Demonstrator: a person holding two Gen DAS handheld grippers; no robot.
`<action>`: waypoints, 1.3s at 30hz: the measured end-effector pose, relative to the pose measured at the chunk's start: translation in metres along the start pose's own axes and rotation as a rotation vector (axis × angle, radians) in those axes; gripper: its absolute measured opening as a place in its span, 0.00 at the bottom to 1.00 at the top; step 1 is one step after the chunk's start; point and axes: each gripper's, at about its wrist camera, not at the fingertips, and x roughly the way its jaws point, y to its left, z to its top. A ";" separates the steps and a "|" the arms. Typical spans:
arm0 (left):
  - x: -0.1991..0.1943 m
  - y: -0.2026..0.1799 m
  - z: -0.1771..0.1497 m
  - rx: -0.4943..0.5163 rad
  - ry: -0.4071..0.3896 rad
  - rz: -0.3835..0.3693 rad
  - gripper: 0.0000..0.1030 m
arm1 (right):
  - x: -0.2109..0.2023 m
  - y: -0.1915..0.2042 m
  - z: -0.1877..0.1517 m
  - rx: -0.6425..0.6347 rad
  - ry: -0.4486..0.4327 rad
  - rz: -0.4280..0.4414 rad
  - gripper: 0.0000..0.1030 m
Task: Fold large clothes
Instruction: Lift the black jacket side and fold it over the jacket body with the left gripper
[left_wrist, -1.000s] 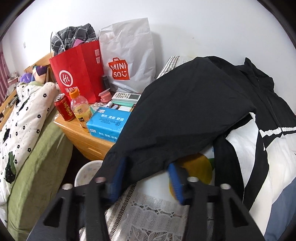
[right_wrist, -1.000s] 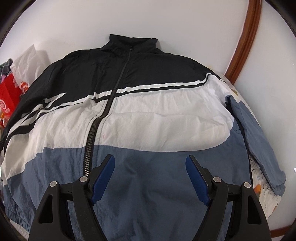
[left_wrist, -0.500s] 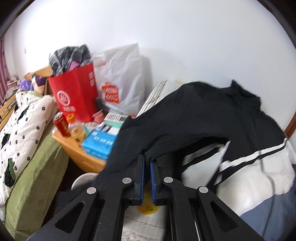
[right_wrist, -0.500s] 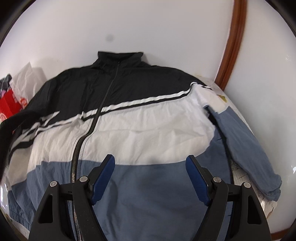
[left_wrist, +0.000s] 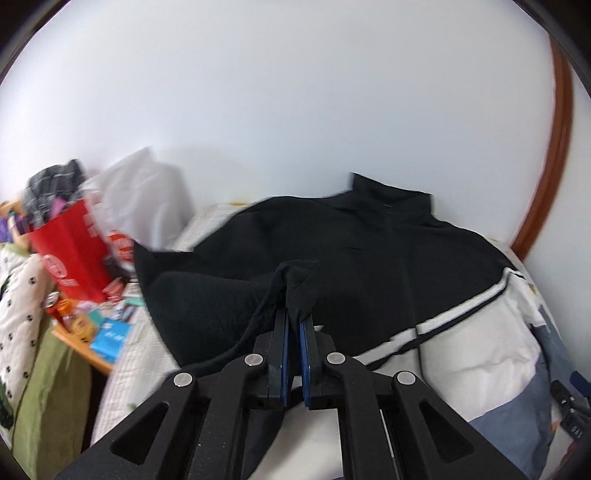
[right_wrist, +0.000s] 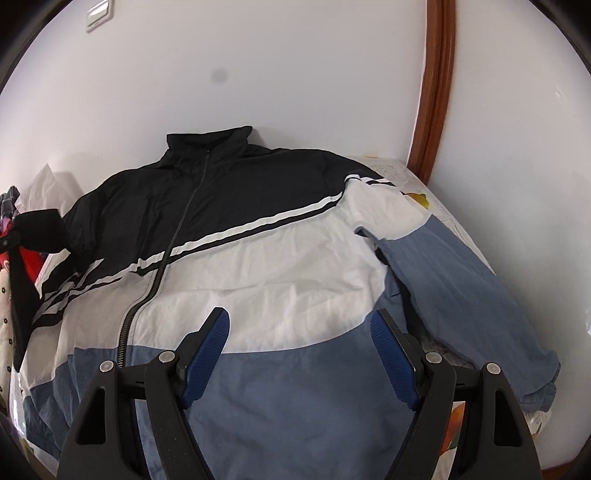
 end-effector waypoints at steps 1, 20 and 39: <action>0.004 -0.009 0.001 0.008 0.006 -0.012 0.06 | 0.001 -0.003 0.000 0.000 -0.003 -0.003 0.76; 0.084 -0.117 -0.013 0.131 0.173 -0.086 0.06 | 0.048 -0.052 -0.008 0.043 0.061 -0.031 0.76; 0.003 -0.076 -0.005 0.134 0.038 -0.080 0.58 | 0.019 0.019 0.013 -0.086 -0.010 0.066 0.74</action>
